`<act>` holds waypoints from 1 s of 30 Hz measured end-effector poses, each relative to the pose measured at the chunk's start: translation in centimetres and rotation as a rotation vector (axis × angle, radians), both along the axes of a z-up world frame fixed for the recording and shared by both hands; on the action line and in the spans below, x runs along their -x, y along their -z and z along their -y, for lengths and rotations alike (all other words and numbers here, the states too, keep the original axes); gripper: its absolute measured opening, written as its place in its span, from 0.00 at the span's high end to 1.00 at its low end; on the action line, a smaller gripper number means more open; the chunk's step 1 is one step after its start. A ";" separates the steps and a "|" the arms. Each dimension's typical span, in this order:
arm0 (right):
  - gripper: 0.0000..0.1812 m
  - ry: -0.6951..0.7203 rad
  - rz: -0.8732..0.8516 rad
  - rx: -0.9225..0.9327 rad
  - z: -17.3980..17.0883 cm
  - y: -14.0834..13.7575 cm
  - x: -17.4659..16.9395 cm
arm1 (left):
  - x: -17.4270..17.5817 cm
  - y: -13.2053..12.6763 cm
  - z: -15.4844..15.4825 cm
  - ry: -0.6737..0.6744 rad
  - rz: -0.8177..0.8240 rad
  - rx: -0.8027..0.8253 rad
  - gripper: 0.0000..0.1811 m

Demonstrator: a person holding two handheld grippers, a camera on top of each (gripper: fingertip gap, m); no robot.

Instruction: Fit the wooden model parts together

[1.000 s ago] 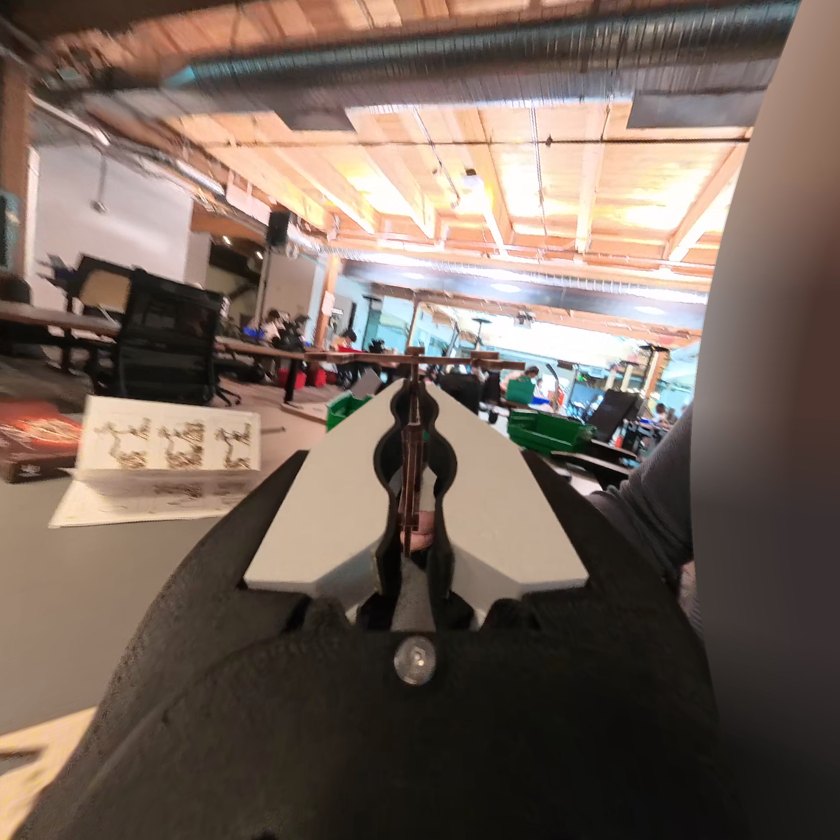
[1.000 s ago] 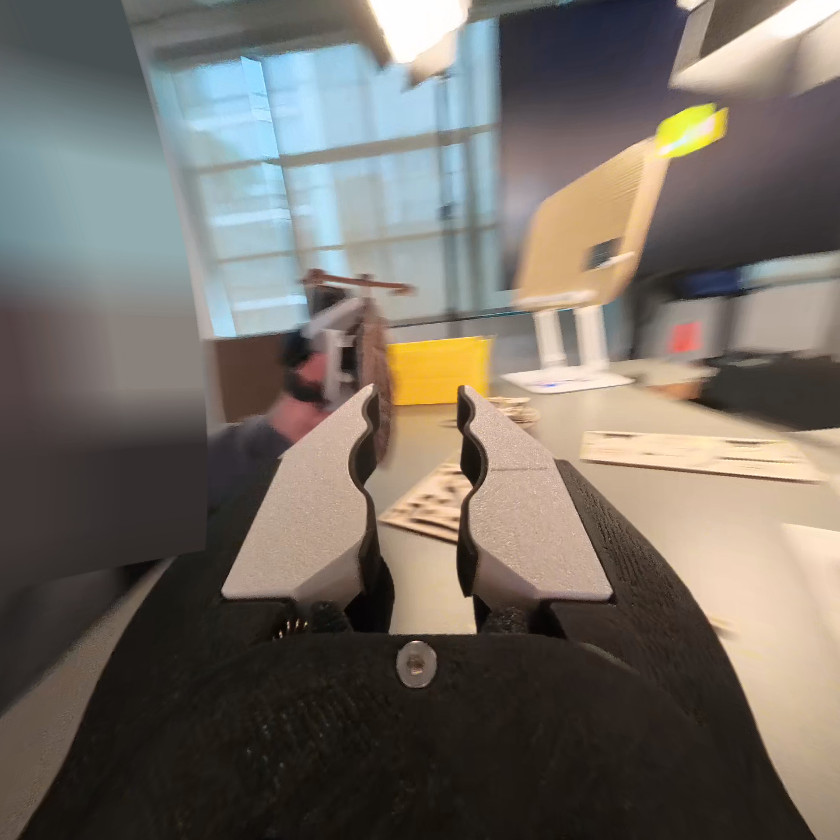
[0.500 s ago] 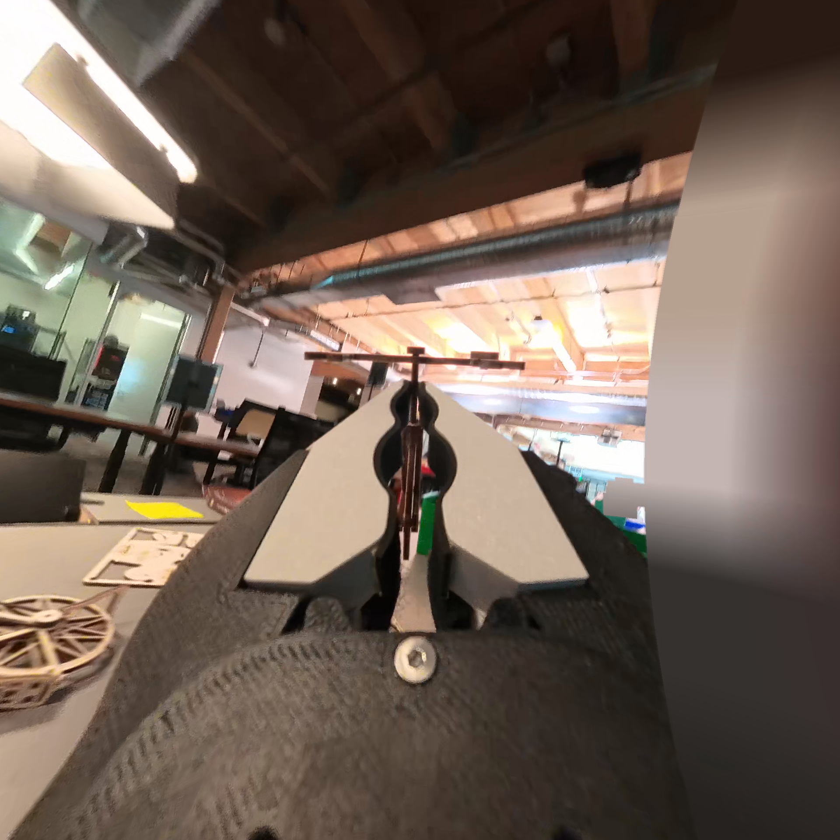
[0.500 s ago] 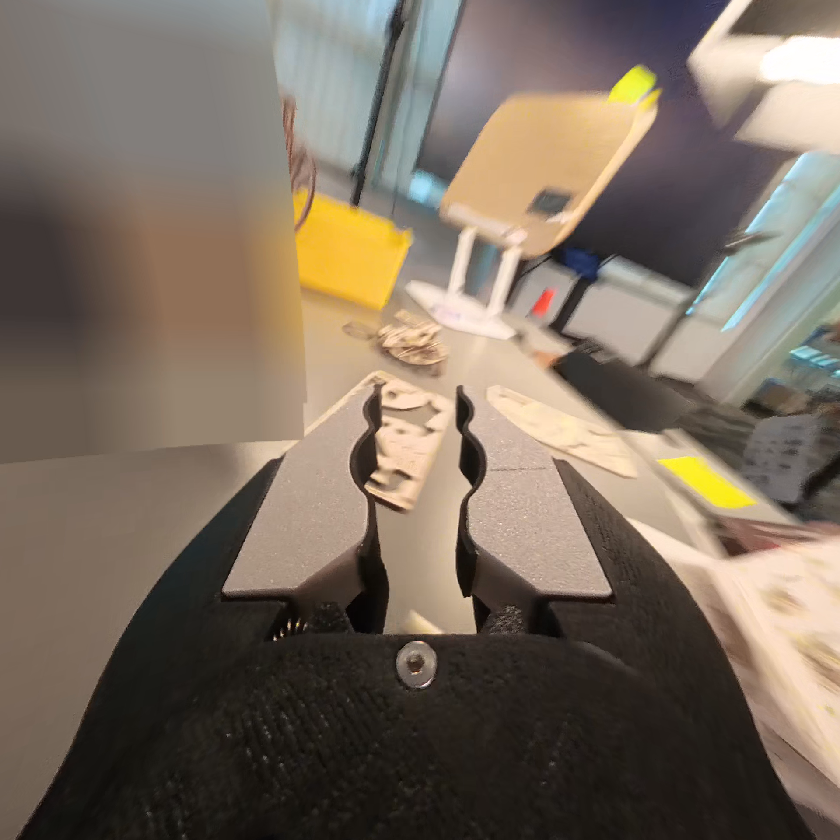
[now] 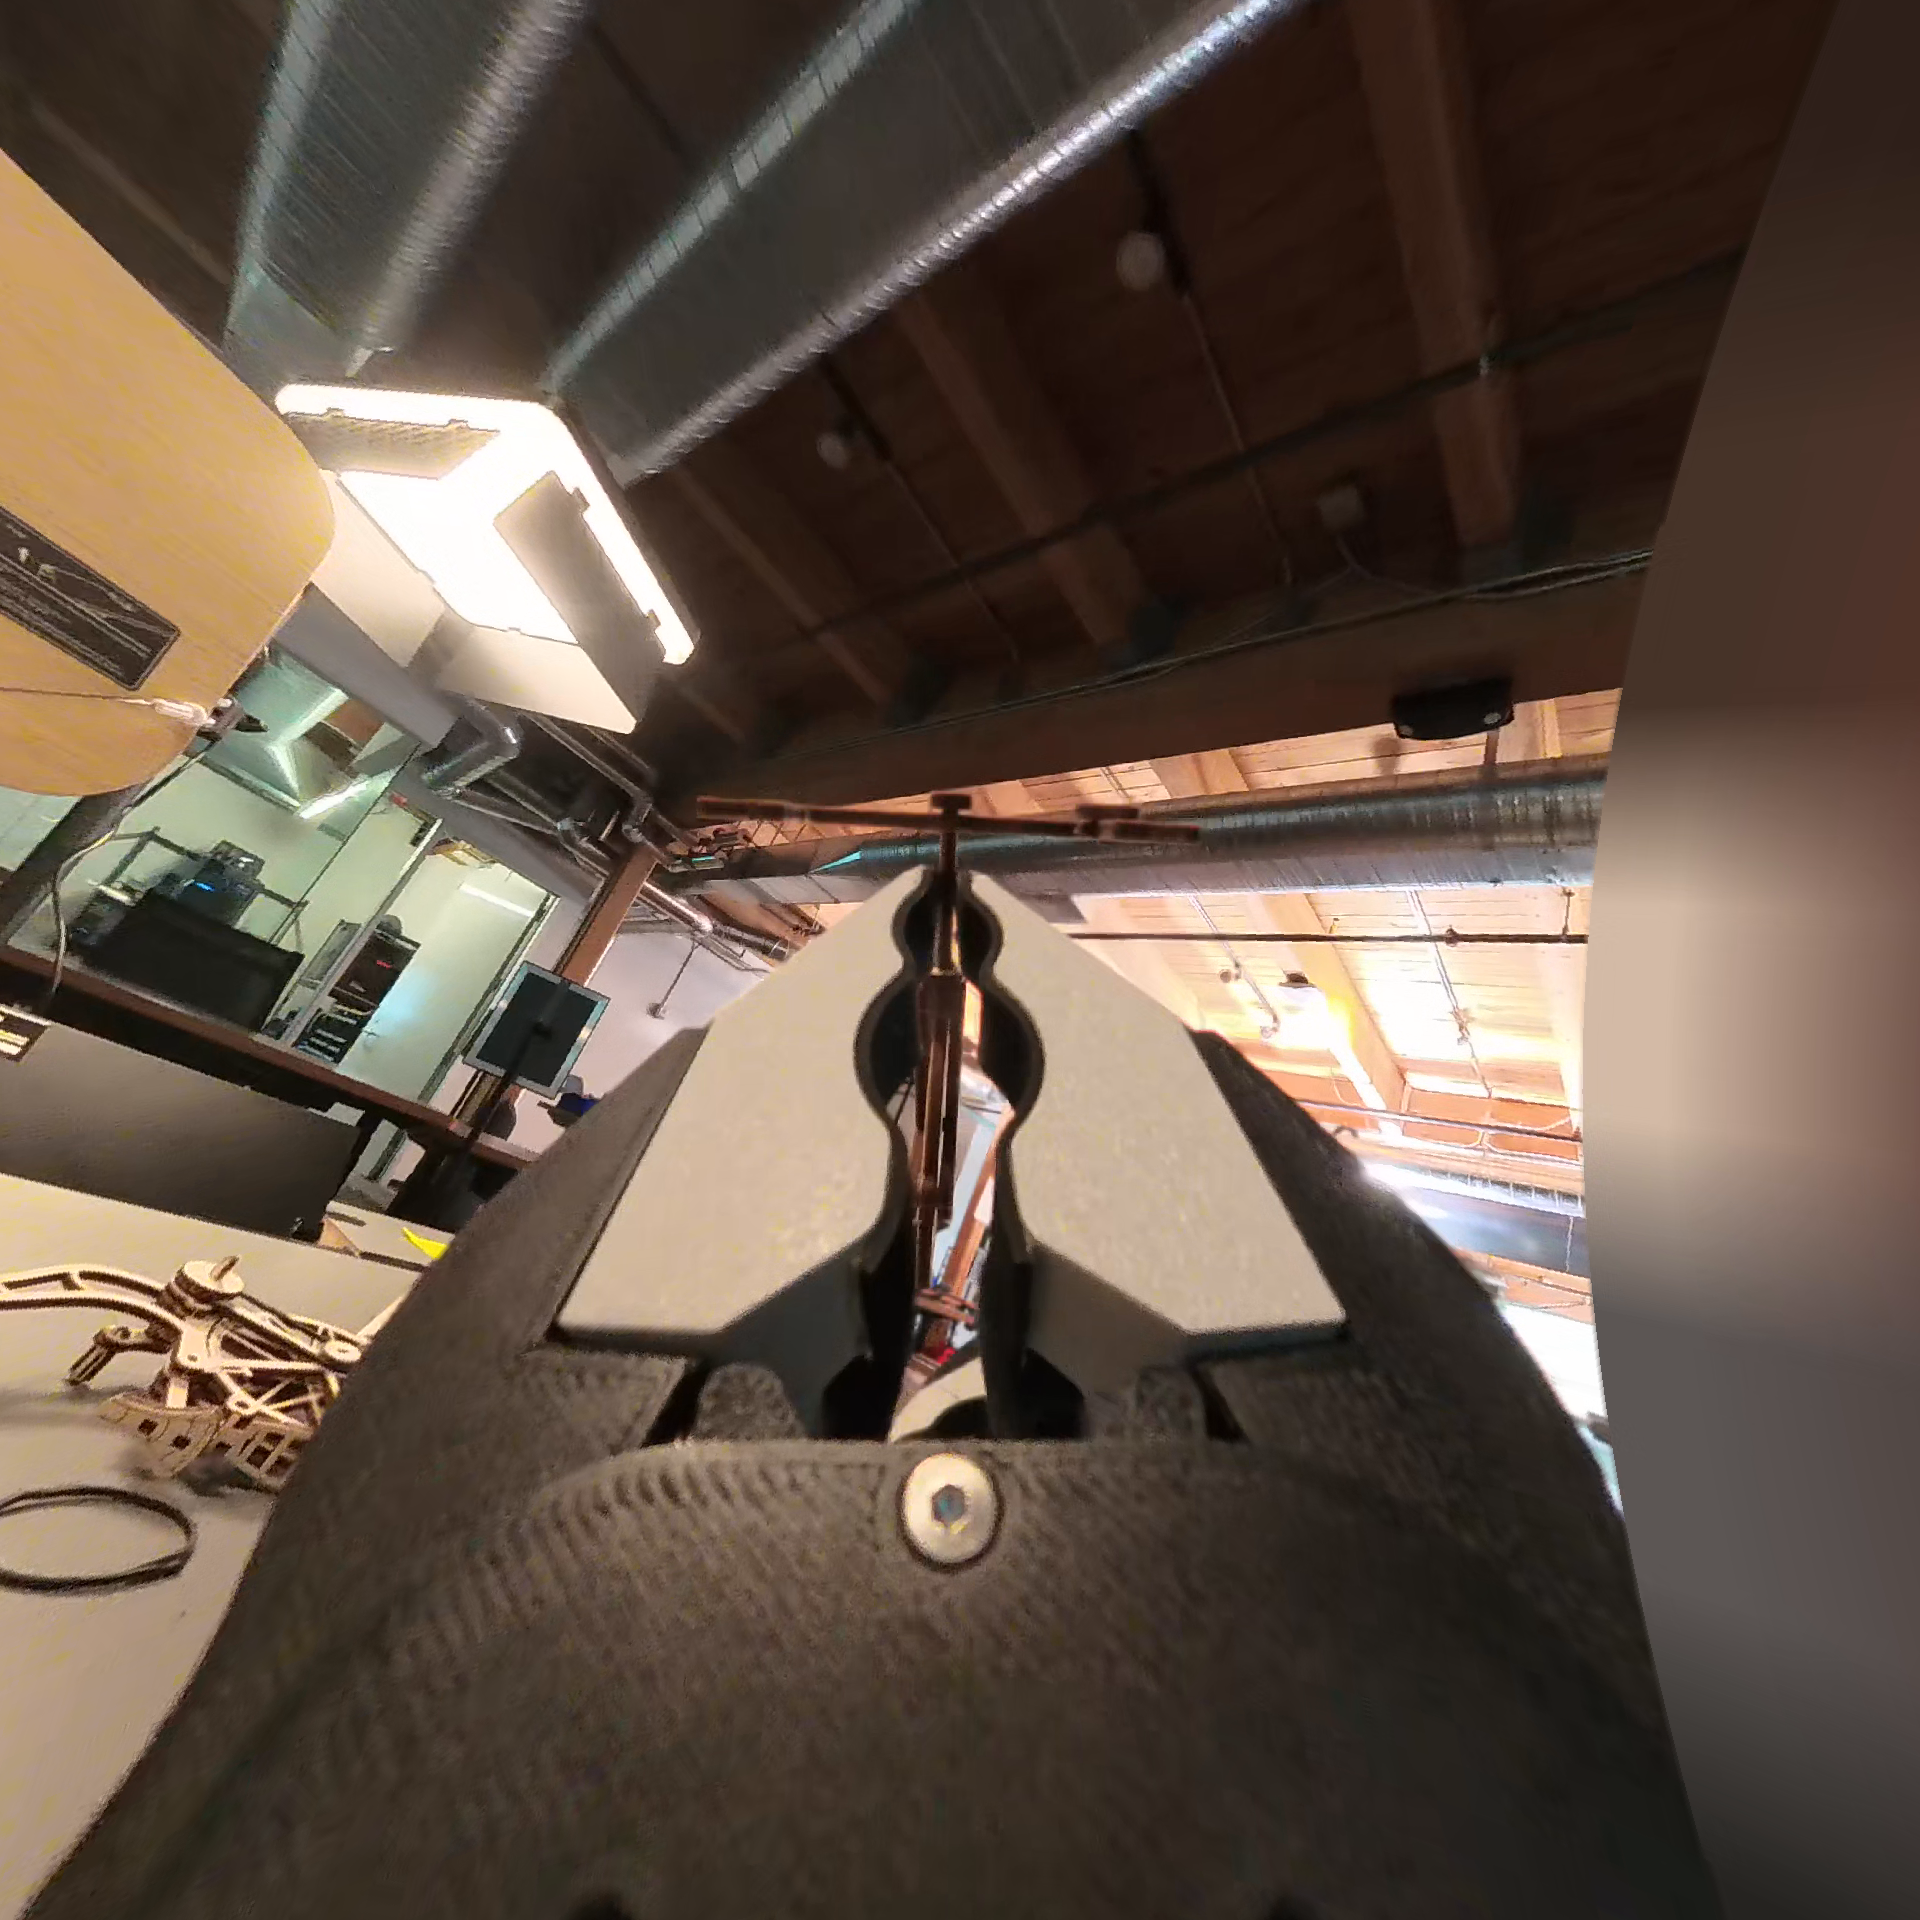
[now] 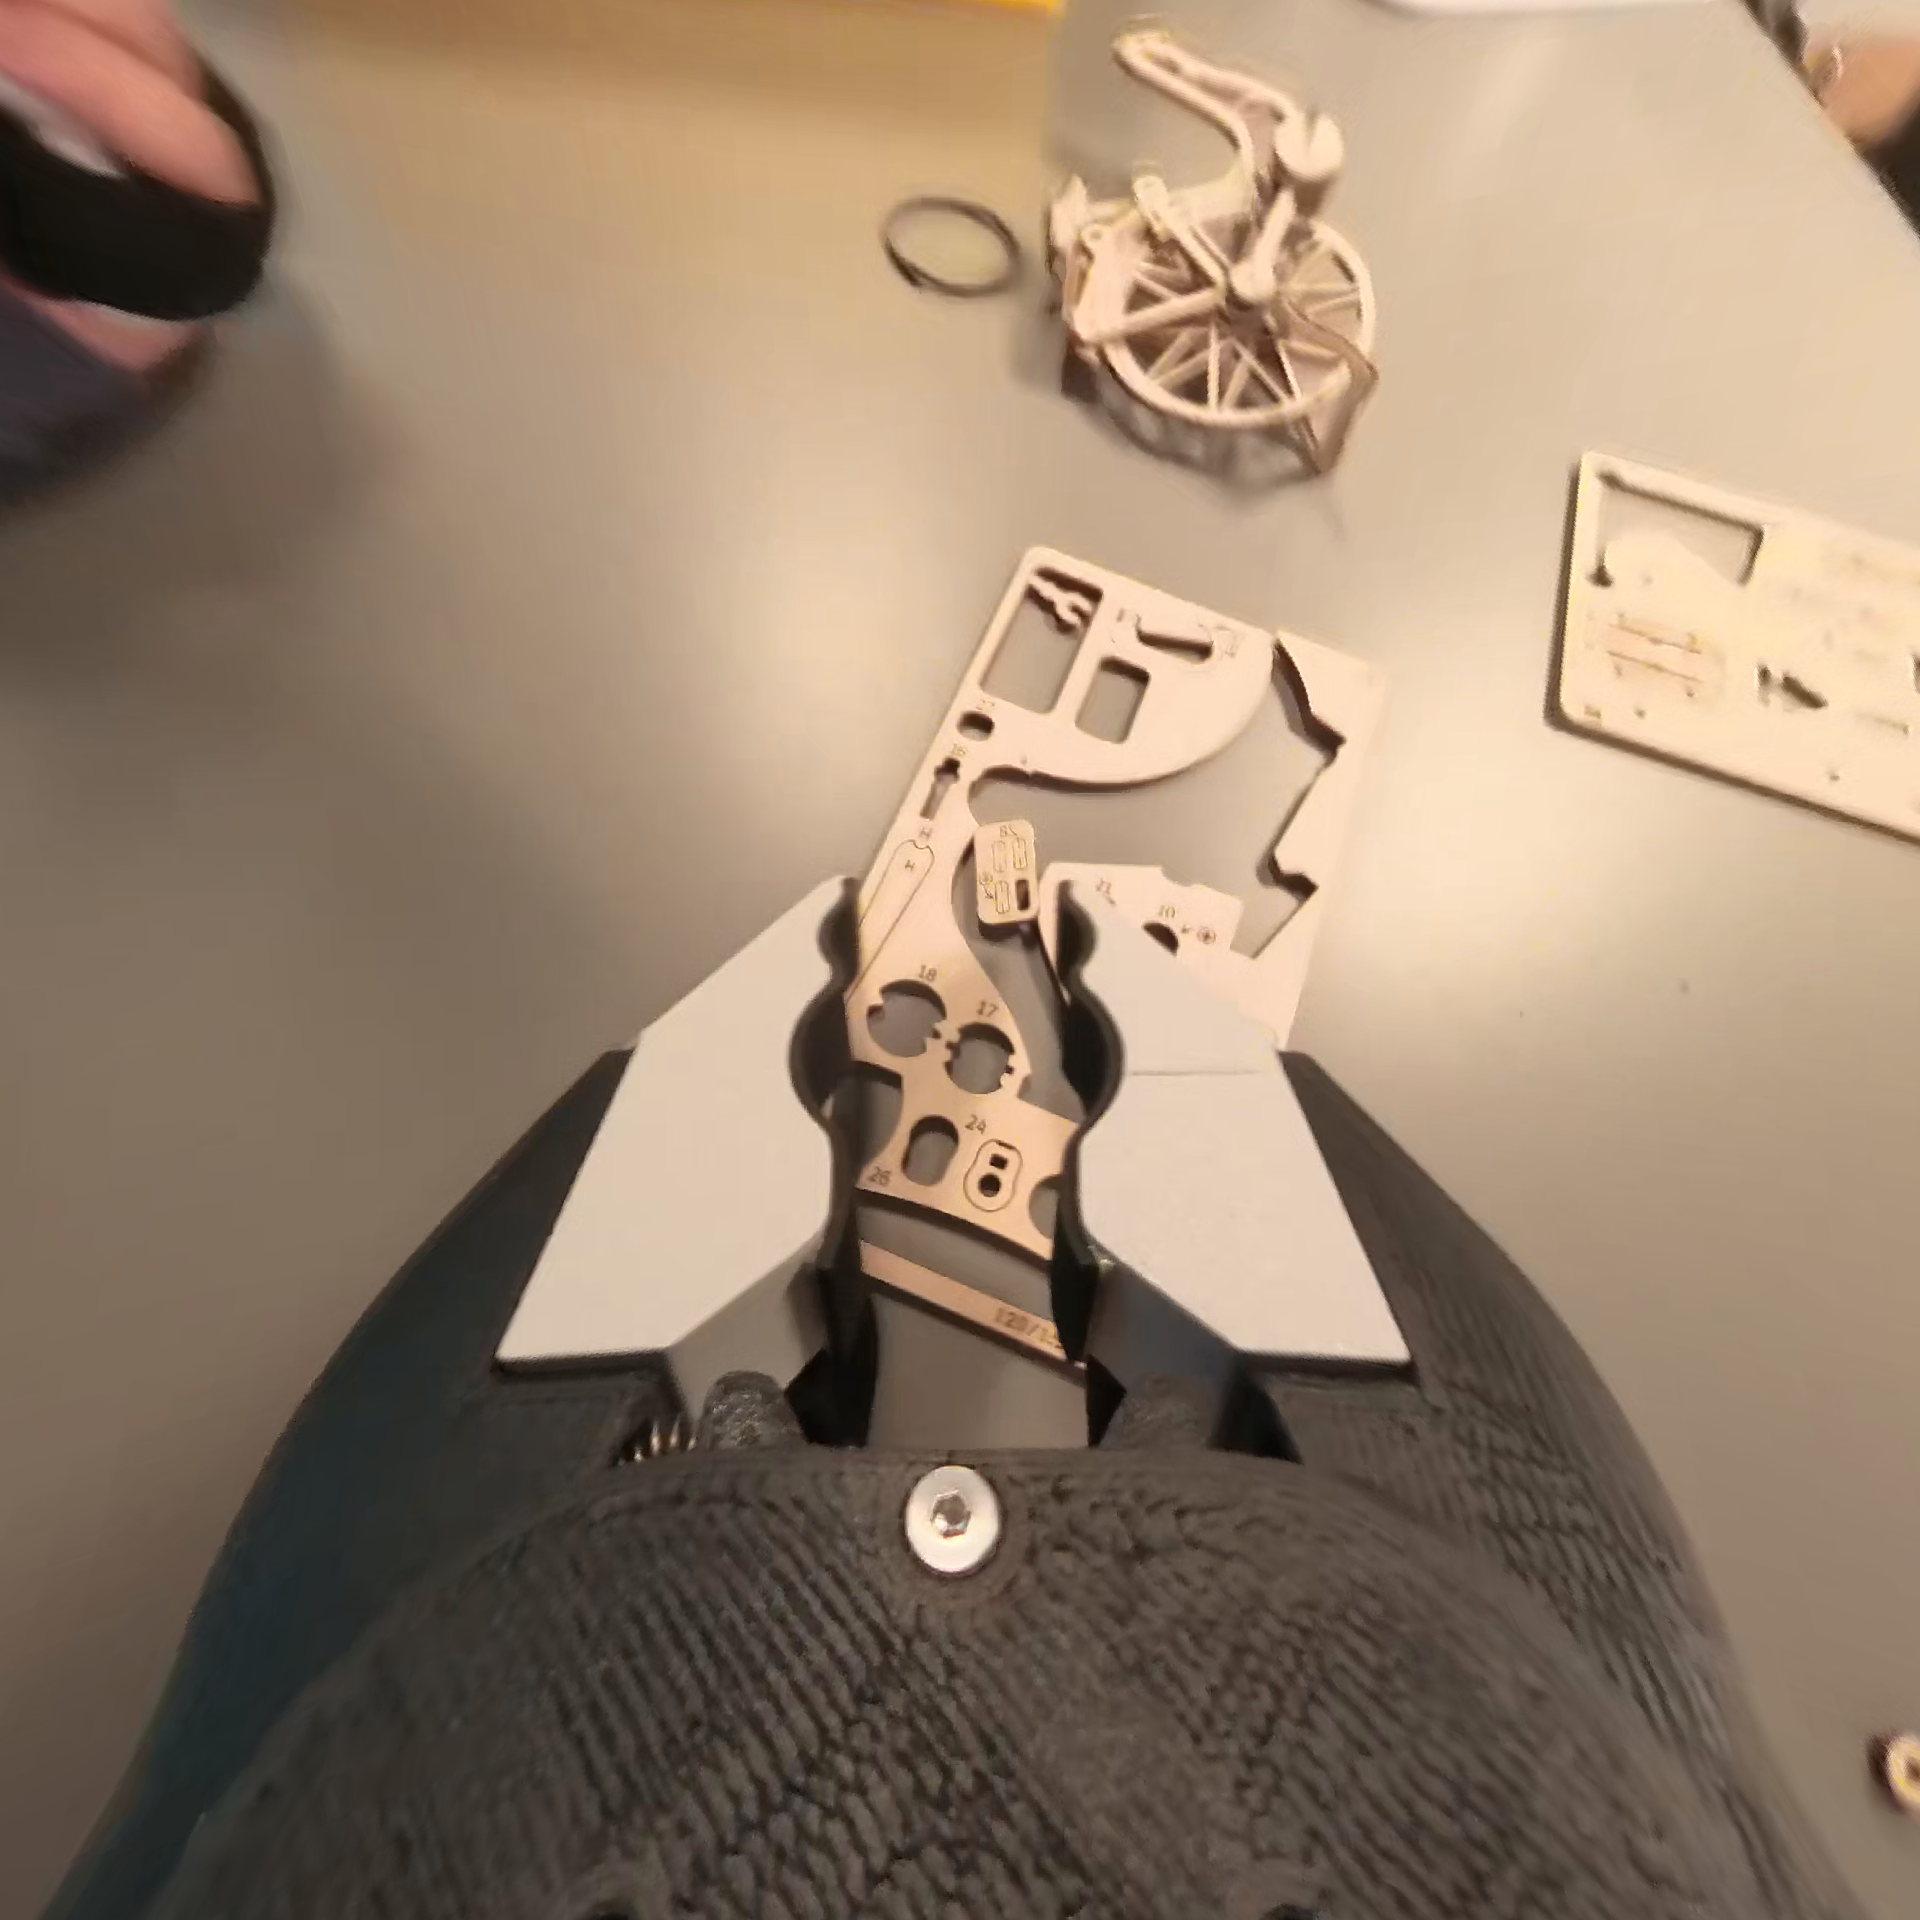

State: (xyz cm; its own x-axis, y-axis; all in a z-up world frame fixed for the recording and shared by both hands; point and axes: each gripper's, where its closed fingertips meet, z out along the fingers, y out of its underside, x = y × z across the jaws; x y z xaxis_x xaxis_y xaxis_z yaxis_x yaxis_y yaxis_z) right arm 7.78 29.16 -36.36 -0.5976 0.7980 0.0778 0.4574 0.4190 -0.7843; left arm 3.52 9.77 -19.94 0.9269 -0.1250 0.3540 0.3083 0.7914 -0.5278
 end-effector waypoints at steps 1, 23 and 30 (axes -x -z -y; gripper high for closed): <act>0.79 0.010 -0.006 -0.003 0.1 0.0 0.0 | 0.0 0.0 -0.1 0.001 -0.001 0.008 1.00; 0.96 -0.341 0.019 -0.411 2.4 -0.8 5.4 | 0.0 1.0 -1.3 -0.071 0.025 0.156 1.00; 0.97 -0.660 0.213 -0.631 3.4 -0.1 6.9 | 0.3 0.9 -0.5 -0.070 0.048 0.116 1.00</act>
State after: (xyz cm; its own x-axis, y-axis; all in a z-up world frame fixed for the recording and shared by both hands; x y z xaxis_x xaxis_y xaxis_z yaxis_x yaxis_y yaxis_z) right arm 0.90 25.79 -36.23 -0.9660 0.1401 0.2174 0.0836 0.9645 -0.2504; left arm 3.18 10.32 -20.80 0.9135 -0.0160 0.4066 0.2814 0.7465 -0.6030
